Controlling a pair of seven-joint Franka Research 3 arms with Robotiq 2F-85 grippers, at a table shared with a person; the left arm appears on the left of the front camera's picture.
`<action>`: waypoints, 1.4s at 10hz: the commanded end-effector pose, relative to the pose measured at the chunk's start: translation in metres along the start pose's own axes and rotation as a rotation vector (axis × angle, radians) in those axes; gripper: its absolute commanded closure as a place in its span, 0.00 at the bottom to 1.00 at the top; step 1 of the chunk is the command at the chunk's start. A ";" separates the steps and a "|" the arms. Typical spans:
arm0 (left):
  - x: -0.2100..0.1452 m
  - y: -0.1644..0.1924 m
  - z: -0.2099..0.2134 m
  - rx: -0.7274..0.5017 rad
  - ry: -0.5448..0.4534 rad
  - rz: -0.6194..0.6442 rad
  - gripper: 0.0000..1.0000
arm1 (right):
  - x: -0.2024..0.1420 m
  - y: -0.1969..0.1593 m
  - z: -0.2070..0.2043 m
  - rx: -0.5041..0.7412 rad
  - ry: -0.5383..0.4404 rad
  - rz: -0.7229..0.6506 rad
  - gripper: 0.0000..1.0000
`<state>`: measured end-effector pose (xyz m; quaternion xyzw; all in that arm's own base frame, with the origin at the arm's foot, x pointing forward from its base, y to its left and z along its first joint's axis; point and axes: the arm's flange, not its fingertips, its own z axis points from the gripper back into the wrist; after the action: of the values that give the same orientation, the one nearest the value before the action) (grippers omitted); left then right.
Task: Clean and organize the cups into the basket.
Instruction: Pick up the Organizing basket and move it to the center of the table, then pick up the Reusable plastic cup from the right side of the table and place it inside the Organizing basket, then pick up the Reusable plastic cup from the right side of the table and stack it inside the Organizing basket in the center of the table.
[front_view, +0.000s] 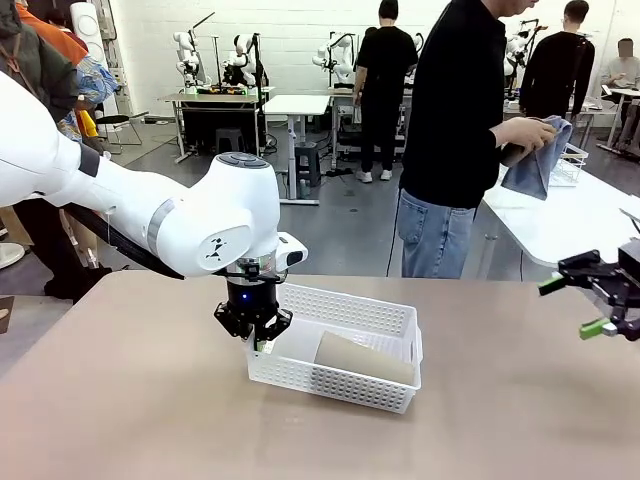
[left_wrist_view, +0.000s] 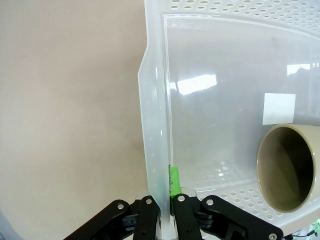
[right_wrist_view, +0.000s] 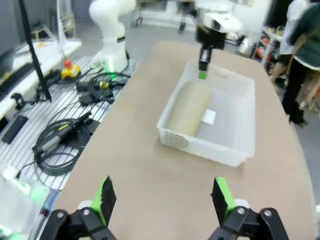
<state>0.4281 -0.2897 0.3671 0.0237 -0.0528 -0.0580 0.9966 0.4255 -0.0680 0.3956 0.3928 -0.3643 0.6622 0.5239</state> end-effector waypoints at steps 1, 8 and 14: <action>-0.003 0.001 0.001 -0.005 -0.009 -0.008 1.00 | -0.033 0.010 0.008 -0.095 -0.100 -0.064 0.00; -0.003 0.001 0.001 -0.005 -0.009 -0.008 1.00 | -0.062 0.032 0.025 -0.123 -0.097 -0.143 0.00; -0.003 0.001 0.001 -0.005 -0.009 -0.008 1.00 | -0.062 0.032 0.025 -0.123 -0.097 -0.143 0.00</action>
<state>0.4279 -0.2897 0.3669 0.0239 -0.0527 -0.0581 0.9966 0.4049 -0.1223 0.3471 0.4159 -0.4006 0.5777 0.5768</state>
